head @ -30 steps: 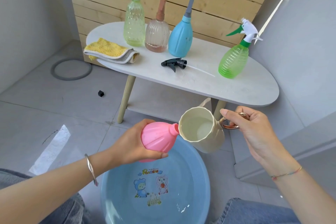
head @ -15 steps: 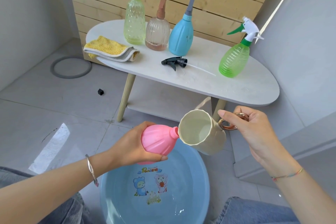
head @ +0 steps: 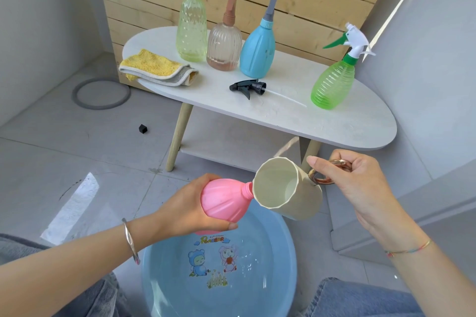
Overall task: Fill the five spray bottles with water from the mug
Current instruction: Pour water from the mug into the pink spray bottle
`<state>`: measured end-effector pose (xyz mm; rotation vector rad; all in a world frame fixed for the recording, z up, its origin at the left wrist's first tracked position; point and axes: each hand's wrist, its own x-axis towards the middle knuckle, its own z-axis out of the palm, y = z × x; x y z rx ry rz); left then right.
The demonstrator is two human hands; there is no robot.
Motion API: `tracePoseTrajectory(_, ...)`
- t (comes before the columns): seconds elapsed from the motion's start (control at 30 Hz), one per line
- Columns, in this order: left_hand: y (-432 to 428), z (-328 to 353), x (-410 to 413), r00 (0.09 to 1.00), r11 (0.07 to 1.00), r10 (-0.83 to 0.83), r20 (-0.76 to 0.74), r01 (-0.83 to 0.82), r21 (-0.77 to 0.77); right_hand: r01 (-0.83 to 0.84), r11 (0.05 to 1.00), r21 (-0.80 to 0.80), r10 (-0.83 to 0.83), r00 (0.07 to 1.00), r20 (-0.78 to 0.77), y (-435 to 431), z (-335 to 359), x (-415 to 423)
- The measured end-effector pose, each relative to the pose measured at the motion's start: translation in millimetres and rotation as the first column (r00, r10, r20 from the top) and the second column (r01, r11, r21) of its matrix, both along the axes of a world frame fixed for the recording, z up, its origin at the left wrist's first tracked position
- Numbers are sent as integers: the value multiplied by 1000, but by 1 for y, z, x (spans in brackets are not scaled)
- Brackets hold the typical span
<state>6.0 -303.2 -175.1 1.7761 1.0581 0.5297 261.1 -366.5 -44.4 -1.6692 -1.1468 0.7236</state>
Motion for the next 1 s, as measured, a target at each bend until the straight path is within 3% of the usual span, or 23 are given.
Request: tracePoseTrajectory(1.0, -2, -1, 0, 1000, 999, -25, -8, 25, -30, -10, 998, -57, 14, 998, 68, -2, 8, -7)
